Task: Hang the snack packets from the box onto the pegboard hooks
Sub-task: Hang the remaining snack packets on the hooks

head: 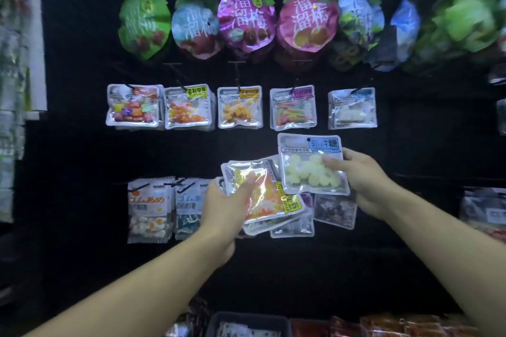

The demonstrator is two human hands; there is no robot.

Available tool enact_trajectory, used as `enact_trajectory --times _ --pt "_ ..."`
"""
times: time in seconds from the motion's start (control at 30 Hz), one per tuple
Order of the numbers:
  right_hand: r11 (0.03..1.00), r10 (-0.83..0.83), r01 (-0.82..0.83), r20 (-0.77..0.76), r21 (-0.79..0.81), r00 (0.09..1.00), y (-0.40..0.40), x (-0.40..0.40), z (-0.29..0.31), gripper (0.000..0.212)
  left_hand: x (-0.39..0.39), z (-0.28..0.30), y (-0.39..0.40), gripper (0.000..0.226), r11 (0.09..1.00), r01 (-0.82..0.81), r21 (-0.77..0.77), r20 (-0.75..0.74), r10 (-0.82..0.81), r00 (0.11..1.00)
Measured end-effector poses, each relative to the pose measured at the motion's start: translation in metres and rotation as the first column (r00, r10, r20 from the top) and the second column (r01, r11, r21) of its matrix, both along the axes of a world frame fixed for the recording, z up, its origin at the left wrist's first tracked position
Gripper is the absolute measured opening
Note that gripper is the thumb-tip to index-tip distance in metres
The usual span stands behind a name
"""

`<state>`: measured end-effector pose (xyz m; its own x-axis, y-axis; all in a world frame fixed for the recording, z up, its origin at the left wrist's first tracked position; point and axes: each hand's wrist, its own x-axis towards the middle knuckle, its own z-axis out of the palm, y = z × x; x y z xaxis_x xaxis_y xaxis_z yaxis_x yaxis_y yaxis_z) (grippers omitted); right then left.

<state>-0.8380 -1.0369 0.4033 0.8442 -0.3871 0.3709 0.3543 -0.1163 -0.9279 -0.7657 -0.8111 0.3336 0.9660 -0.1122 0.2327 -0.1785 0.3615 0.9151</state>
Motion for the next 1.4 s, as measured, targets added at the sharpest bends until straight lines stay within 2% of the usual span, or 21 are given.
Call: enact_trajectory --times 0.07,0.13,0.17,0.23,0.47,0.63,0.8,1.0,1.27,1.4 --pt "0.993 -0.119 0.118 0.021 0.031 0.993 -0.037 -0.007 0.003 0.016 -0.016 0.011 -0.013 0.086 0.997 0.030 0.072 0.011 -0.031 0.999" --pt "0.968 -0.248 0.246 0.063 0.048 0.967 -0.071 -0.016 0.004 0.015 -0.023 0.016 -0.034 0.050 0.994 0.052 0.100 0.002 -0.052 0.999" --pt "0.952 -0.304 0.300 0.081 0.058 0.949 -0.084 -0.022 0.005 0.014 -0.023 0.016 -0.046 0.039 0.990 0.055 0.128 -0.002 -0.055 0.998" --pt "0.922 -0.388 0.382 0.109 0.070 0.915 -0.105 -0.031 0.007 0.010 -0.024 0.019 -0.071 0.032 0.984 0.070 0.162 0.001 -0.071 0.997" --pt "0.850 -0.522 0.526 0.155 0.014 0.839 -0.155 -0.045 0.001 0.010 -0.032 0.019 -0.140 0.036 0.968 0.190 0.165 0.019 -0.195 0.981" --pt "0.803 -0.591 0.594 0.182 0.042 0.786 -0.180 -0.045 0.000 0.008 -0.029 0.003 -0.161 0.031 0.970 0.158 0.185 0.001 -0.161 0.987" --pt "0.810 -0.585 0.564 0.271 0.158 0.764 -0.197 -0.028 0.049 0.008 -0.023 0.032 -0.183 0.032 0.984 0.114 0.137 0.084 -0.126 0.988" --pt "0.791 -0.611 0.571 0.335 0.220 0.717 -0.220 0.001 0.106 0.007 -0.028 0.086 -0.206 0.025 0.971 0.200 0.129 0.233 -0.226 0.946" --pt "0.742 -0.668 0.602 0.245 0.295 0.703 -0.242 0.029 0.118 0.009 -0.017 0.084 -0.226 0.029 0.976 0.158 0.152 0.217 -0.189 0.958" --pt "0.726 -0.686 0.619 0.249 0.299 0.684 -0.249 0.034 0.116 0.018 -0.011 0.074 -0.231 0.038 0.977 0.137 0.166 0.191 -0.168 0.967"
